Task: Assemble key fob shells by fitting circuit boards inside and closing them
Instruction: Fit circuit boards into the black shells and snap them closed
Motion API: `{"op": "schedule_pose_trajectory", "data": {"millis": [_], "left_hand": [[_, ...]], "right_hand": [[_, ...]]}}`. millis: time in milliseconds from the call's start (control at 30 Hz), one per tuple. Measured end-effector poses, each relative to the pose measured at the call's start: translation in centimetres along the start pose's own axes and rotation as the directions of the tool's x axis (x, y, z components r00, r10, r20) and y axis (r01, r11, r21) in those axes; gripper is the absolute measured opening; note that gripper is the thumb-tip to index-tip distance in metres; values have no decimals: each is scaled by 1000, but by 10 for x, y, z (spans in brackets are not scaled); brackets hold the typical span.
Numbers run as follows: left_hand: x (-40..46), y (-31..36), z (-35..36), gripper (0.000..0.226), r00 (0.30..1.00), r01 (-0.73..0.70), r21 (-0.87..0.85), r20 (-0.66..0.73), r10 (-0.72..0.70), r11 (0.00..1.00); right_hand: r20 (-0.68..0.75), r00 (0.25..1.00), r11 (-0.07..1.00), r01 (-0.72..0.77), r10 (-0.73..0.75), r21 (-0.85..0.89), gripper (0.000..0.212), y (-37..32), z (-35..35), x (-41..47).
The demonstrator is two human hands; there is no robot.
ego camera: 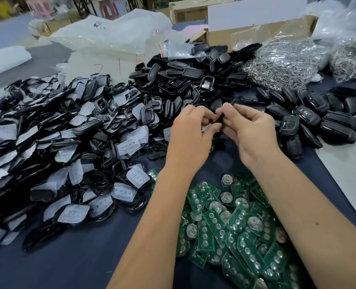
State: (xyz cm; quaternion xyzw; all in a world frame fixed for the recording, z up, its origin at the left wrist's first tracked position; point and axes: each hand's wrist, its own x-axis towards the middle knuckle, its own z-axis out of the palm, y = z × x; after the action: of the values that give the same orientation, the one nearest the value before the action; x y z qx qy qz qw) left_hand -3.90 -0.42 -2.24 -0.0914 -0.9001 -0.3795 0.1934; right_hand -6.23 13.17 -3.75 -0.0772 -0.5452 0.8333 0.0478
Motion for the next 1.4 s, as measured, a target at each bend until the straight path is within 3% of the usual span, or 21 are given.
{"op": "schedule_pose_trajectory", "data": {"millis": [67, 200, 333, 433, 533, 633, 800, 867, 967, 1067, 1400], "left_hand": [[-2, -5, -4, 22, 995, 100, 103, 2, -101, 990], [-6, -4, -8, 34, 963, 215, 261, 105, -249, 941], [-5, 6, -6, 28, 954, 193, 350, 151, -259, 916], [-4, 5, -2, 23, 953, 94, 438, 219, -207, 894], [-2, 3, 1, 23, 942, 63, 425, 274, -195, 903], [-1, -2, 0, 16, 939, 169, 280, 245, -241, 945], [2, -10, -8, 17, 923, 378, -169, -11, -385, 911], [5, -13, -9, 15, 865, 456, -383, -23, -501, 803], [6, -15, -10, 15, 775, 520, -663, 102, -624, 538], [5, -17, -11, 13, 756, 532, -710, 152, -637, 462], [4, -19, -12, 12, 741, 559, -698, 179, -647, 447]], "right_hand": [[46, 999, 998, -10, 7, 62, 9, -3, -5, 2], [79, 997, 992, -25, 15, 126, 8, -5, -10, 5], [124, 992, 989, -53, 36, 139, 10, -5, -12, 5], [155, 987, 989, -62, 41, 137, 12, -6, -13, 5], [186, 982, 986, -63, 34, 153, 15, -7, -14, 5], [216, 976, 981, -69, 29, 180, 18, -8, -15, 4], [258, 965, 975, -105, 52, 197, 25, -7, -13, 1], [302, 951, 982, -115, 66, 149, 31, -6, -13, 0], [347, 931, 984, -154, 114, 90, 40, -4, -13, -1], [370, 919, 983, -172, 134, 70, 35, -4, -15, -1], [391, 909, 983, -176, 142, 52, 31, -2, -17, 1]]}}
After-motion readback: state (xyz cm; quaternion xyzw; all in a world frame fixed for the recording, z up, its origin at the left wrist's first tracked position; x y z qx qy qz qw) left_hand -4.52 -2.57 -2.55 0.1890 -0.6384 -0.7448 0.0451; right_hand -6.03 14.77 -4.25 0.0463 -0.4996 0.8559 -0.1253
